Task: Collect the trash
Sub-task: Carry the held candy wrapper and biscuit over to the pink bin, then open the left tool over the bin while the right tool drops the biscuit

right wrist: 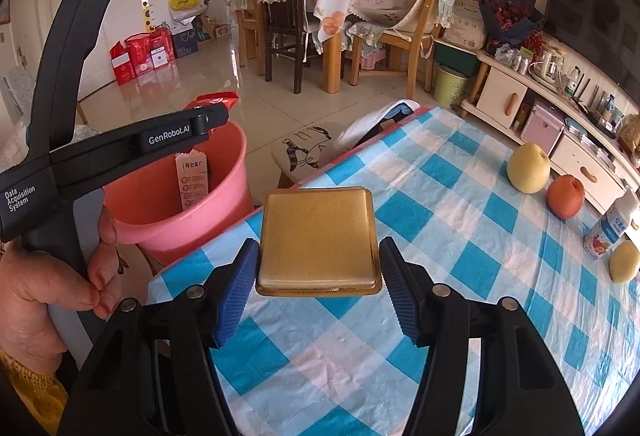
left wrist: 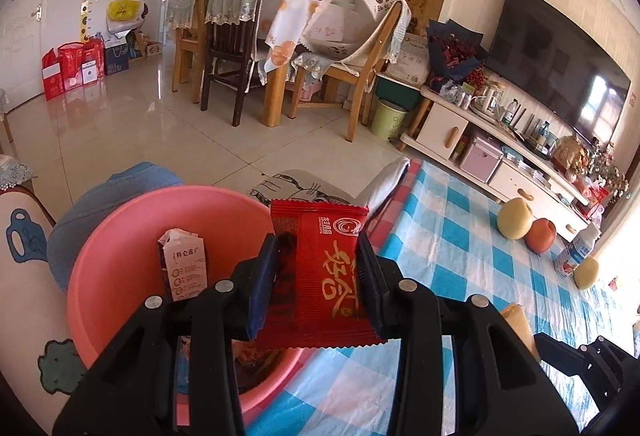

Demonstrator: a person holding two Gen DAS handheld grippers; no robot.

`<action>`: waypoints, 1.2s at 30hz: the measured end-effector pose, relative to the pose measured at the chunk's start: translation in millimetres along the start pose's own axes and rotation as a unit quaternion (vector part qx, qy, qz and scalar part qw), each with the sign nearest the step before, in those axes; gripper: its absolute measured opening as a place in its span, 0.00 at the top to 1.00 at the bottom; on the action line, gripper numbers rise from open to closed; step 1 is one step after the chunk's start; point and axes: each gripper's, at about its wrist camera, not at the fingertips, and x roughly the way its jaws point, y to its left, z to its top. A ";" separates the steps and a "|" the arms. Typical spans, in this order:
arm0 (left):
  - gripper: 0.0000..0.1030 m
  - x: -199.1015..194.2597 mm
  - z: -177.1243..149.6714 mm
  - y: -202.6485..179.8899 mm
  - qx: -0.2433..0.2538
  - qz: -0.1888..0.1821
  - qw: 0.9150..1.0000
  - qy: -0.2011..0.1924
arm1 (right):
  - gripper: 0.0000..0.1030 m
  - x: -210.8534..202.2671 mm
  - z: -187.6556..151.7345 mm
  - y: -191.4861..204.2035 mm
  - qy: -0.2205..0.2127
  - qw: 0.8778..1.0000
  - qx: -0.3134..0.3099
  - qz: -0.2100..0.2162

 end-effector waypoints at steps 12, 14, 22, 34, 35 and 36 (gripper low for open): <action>0.60 9.0 12.6 59.8 -0.057 0.055 0.997 -0.001 | 0.39 29.8 28.6 39.0 0.000 0.998 -0.039 0.039; 0.60 10.5 13.2 66.6 -0.063 0.061 0.996 0.000 | 0.39 35.8 32.9 44.7 0.002 0.998 -0.044 0.043; 0.60 17.4 13.2 85.1 -0.084 0.071 0.994 0.009 | 0.39 54.5 44.0 66.6 0.009 0.996 -0.071 0.052; 0.43 26.2 11.0 101.8 -0.108 0.098 0.989 0.020 | 0.37 87.1 48.4 90.2 0.027 0.990 -0.131 0.040; 0.41 26.5 11.1 101.3 -0.106 0.102 0.989 0.020 | 0.34 87.7 47.6 90.1 0.028 0.990 -0.130 0.038; 0.37 26.5 11.7 100.8 -0.103 0.105 0.989 0.019 | 0.28 87.0 46.9 87.3 0.025 0.991 -0.125 0.039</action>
